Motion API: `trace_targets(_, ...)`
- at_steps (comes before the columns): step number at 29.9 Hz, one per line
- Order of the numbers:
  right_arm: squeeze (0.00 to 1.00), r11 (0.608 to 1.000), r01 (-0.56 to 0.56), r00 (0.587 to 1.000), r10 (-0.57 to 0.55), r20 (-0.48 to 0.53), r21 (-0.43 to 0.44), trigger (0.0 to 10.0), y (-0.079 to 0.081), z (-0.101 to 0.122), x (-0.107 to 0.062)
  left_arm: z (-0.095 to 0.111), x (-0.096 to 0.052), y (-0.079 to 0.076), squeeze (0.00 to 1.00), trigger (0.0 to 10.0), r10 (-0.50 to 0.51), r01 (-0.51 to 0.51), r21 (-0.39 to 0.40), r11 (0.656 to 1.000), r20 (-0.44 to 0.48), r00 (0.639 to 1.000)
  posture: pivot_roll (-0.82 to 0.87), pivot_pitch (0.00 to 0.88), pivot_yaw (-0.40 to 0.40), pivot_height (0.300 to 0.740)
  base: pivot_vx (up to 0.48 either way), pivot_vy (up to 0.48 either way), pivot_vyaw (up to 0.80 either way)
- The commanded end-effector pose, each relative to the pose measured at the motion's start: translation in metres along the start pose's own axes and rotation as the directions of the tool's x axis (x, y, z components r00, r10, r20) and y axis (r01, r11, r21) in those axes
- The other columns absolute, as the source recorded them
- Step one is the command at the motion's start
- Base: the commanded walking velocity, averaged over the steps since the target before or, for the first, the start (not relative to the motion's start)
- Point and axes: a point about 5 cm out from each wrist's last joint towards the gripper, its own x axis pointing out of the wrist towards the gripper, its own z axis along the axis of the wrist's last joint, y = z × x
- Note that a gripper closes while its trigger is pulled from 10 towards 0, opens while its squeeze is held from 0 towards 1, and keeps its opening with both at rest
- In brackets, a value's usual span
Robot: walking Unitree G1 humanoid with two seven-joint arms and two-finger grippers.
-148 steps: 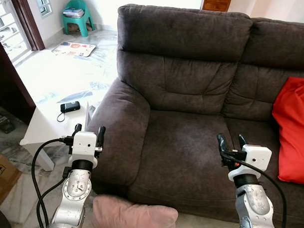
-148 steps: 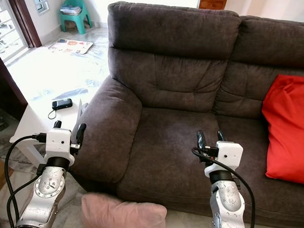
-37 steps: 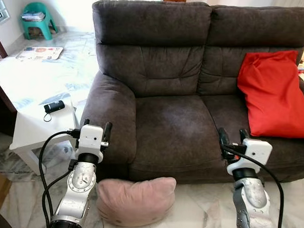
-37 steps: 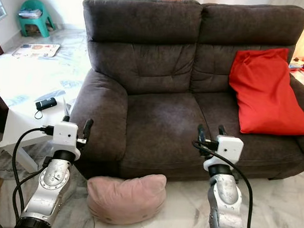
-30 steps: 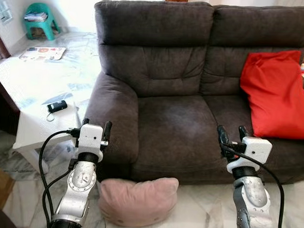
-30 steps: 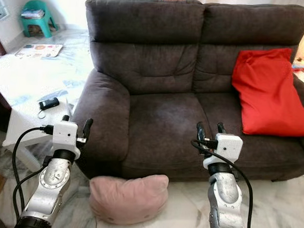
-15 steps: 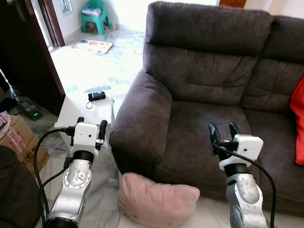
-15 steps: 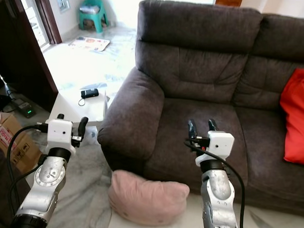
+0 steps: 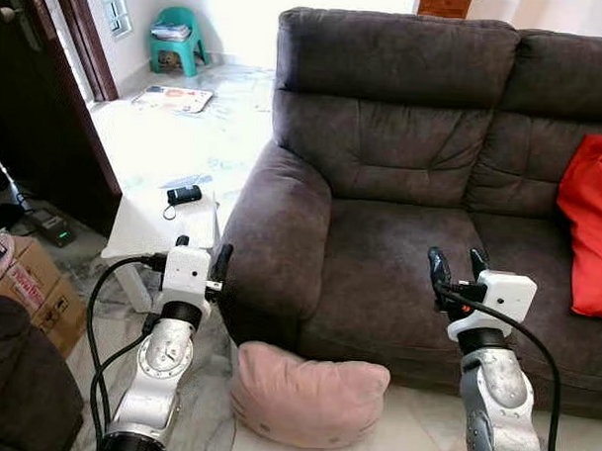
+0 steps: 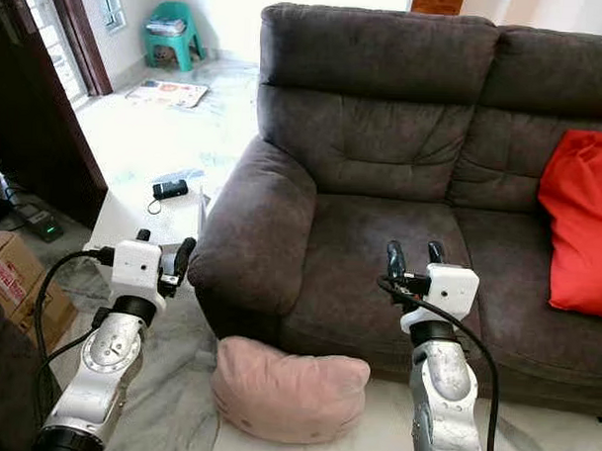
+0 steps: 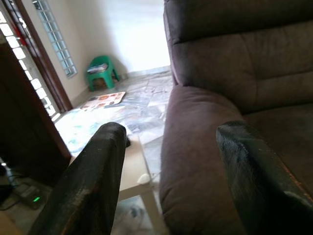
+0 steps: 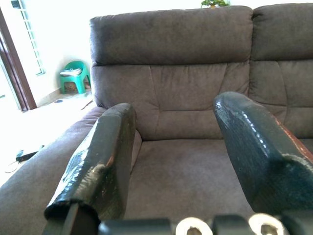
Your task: Move the pillow to the sofa from floor
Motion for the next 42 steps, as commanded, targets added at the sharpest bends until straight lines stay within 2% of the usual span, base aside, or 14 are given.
trace_targets(1,0.00,1.000,0.001,1.000,-0.001,0.007,0.006,10.0,0.001,0.001,-0.001,-0.002,-0.003,0.002,0.00,10.0,0.001,-0.001,0.047,0.999,0.005,1.000,-0.01,0.000,-0.020,0.739,0.000,0.000,0.00)
trace_targets(10,0.00,1.000,0.002,1.000,-0.002,0.017,0.002,10.0,-0.002,0.004,0.001,0.004,0.000,0.002,0.00,10.0,0.022,-0.023,0.035,0.999,0.039,0.999,-0.02,0.000,-0.022,0.739,0.000,0.000,0.00)
trace_targets(42,0.00,1.000,0.000,1.000,0.000,0.025,0.011,10.0,-0.001,0.005,0.005,0.009,0.007,-0.005,0.00,10.0,0.006,-0.007,0.022,1.000,0.061,0.998,-0.02,0.000,-0.021,0.739,0.000,0.000,0.00)
